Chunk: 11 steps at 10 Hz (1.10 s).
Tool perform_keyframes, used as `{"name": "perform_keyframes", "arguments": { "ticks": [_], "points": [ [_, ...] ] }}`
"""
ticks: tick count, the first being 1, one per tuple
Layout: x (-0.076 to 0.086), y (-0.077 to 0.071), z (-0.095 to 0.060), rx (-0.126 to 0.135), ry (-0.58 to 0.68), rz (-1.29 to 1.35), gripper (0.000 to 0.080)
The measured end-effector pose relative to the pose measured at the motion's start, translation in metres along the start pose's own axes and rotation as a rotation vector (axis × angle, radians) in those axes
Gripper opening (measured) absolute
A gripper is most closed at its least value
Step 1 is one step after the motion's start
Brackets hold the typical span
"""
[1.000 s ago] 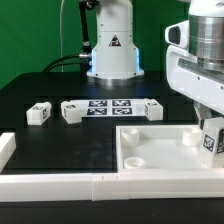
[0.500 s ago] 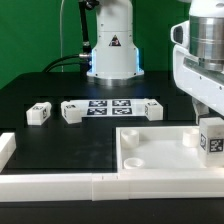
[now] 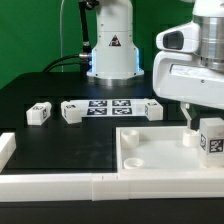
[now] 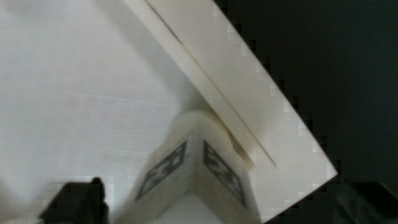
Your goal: Assemble one leg
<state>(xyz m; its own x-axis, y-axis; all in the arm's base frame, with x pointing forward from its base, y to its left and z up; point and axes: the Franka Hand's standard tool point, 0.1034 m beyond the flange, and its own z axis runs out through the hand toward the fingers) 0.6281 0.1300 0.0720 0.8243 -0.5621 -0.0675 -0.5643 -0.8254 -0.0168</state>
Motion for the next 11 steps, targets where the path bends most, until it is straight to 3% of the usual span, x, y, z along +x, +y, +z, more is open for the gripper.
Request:
{"name": "perform_keyframes", "arguments": {
  "ticks": [4,6,7,8,9,10,11],
  "points": [
    [0.009,0.001,-0.004,-0.002,0.009,-0.567,0.0648],
    [0.012,0.003,-0.004,-0.003,0.009,-0.711,0.0648],
    [0.012,0.003,-0.004,-0.002,0.009,-0.702,0.0515],
    [0.012,0.003,-0.004,-0.002,0.009,-0.702,0.0515],
    [0.012,0.003,-0.004,-0.003,0.009,-0.702,0.0363],
    [0.012,0.003,-0.004,-0.002,0.009,-0.701,0.0291],
    [0.012,0.003,-0.004,-0.001,0.009,-0.657,0.0291]
  ]
}}
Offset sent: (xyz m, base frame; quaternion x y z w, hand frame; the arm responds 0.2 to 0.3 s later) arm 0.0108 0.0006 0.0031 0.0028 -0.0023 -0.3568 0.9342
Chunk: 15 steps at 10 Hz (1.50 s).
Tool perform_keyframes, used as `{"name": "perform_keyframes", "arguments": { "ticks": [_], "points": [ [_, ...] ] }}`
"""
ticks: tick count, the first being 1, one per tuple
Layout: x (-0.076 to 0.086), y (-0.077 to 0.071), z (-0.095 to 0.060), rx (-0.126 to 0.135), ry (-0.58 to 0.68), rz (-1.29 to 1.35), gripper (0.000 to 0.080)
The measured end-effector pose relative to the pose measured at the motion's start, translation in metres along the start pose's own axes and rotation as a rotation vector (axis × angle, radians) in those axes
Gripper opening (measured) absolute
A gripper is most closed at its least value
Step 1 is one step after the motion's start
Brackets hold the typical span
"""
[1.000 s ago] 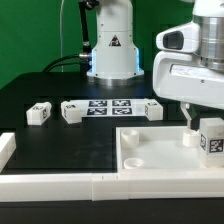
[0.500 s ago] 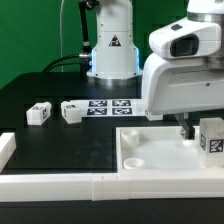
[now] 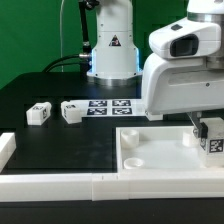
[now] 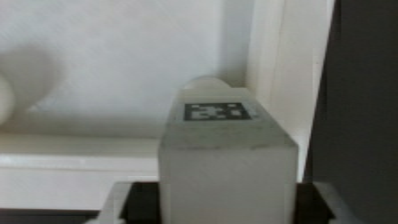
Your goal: Assemble one leg
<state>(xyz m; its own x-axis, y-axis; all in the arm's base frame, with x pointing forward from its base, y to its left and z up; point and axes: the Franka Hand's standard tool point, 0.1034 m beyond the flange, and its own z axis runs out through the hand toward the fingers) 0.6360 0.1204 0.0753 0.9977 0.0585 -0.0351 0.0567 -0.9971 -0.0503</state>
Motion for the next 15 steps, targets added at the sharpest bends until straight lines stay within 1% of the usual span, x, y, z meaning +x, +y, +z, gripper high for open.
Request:
{"name": "perform_keyframes", "arguments": {
  "ticks": [1,2,3,5,6,7,8,10,11,12,13,14,15],
  "points": [
    [0.0000,0.0002,0.0000,0.000,0.000,-0.003,0.0291],
    [0.0001,-0.0005,-0.0003,0.004,0.002,0.051,0.0291],
    [-0.0011,0.0012,-0.0010,0.002,0.002,0.287,0.0291],
    [-0.0016,0.0024,-0.0008,0.002,-0.007,0.584,0.0291],
    [-0.0017,0.0038,0.0000,0.004,-0.011,0.701,0.0291],
    [-0.0013,0.0053,0.0003,0.017,-0.017,0.794,0.0292],
    [-0.0006,0.0061,0.0001,0.019,-0.018,0.914,0.0292],
    [-0.0011,0.0049,-0.0004,0.009,-0.025,1.131,0.0292],
    [-0.0012,0.0051,-0.0005,0.009,-0.025,1.198,0.0293],
    [-0.0013,0.0057,-0.0008,0.007,-0.024,1.331,0.0294],
    [-0.0014,0.0060,-0.0010,0.005,-0.024,1.359,0.0294],
    [-0.0015,0.0061,-0.0007,0.005,-0.024,1.323,0.0294],
    [-0.0018,0.0060,-0.0002,0.005,-0.024,1.295,0.0385]
  ]
}}
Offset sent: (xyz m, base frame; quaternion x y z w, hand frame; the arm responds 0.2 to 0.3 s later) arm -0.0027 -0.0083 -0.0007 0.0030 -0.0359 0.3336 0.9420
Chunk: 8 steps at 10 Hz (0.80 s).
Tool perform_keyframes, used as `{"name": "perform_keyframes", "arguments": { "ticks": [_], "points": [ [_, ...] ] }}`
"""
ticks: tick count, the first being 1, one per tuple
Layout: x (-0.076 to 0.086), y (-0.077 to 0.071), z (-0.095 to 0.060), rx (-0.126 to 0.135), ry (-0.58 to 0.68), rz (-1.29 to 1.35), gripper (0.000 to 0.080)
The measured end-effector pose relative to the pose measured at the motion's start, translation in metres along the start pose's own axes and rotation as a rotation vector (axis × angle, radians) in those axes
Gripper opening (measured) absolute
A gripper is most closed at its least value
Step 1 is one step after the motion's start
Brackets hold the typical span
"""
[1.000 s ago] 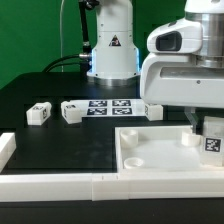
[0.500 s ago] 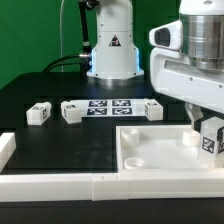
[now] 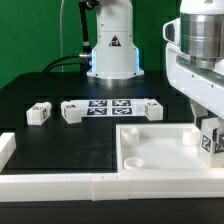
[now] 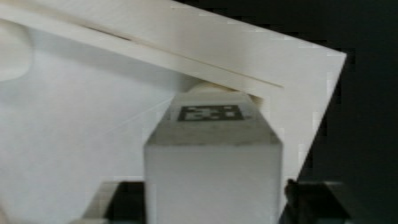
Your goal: Assemble one leg
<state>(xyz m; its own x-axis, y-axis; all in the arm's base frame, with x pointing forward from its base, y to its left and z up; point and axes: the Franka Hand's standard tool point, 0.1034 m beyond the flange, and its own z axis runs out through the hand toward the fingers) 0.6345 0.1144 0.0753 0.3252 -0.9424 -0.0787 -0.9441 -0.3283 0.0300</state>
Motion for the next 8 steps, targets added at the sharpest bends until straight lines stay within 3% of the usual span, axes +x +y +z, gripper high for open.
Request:
{"name": "perform_keyframes", "arguments": {
  "ticks": [1,2,6,8],
  "points": [
    [-0.001,0.000,0.000,0.001,0.000,-0.002,0.0529],
    [-0.008,0.000,-0.001,0.004,0.000,-0.030,0.0612],
    [-0.022,0.004,0.000,0.008,0.000,-0.618,0.0648],
    [-0.019,0.004,0.001,0.006,0.000,-0.875,0.0648]
  ]
}}
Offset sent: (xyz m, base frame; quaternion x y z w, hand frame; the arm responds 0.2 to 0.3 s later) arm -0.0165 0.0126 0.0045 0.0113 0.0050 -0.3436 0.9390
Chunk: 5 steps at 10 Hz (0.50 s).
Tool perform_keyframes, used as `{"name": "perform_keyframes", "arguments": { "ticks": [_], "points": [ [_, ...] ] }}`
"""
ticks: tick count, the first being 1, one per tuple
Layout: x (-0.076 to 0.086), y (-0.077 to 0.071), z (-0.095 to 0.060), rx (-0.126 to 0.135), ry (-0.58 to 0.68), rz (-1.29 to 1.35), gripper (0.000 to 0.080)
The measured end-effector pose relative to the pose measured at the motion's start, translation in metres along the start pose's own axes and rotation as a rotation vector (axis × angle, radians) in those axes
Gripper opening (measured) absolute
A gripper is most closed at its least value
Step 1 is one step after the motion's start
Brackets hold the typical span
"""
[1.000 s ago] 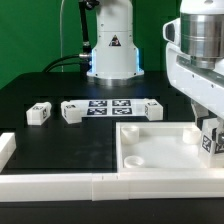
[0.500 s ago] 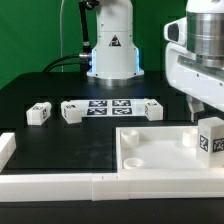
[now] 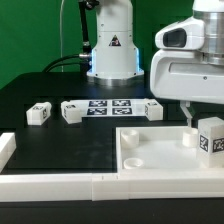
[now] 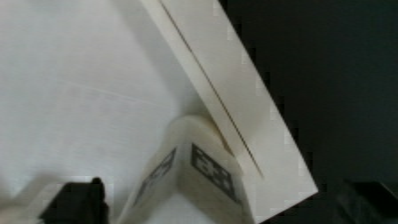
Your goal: Assemble one leg
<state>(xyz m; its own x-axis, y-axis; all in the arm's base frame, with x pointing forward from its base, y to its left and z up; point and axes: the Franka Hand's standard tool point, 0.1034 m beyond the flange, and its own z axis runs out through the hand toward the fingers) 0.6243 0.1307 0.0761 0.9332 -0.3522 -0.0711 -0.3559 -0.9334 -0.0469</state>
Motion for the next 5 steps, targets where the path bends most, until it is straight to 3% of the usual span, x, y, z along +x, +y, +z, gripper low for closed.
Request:
{"name": "perform_keyframes", "arguments": {
  "ticks": [5],
  "points": [
    [0.008,0.015,0.002,-0.009,-0.003,-0.497,0.0648]
  ]
}}
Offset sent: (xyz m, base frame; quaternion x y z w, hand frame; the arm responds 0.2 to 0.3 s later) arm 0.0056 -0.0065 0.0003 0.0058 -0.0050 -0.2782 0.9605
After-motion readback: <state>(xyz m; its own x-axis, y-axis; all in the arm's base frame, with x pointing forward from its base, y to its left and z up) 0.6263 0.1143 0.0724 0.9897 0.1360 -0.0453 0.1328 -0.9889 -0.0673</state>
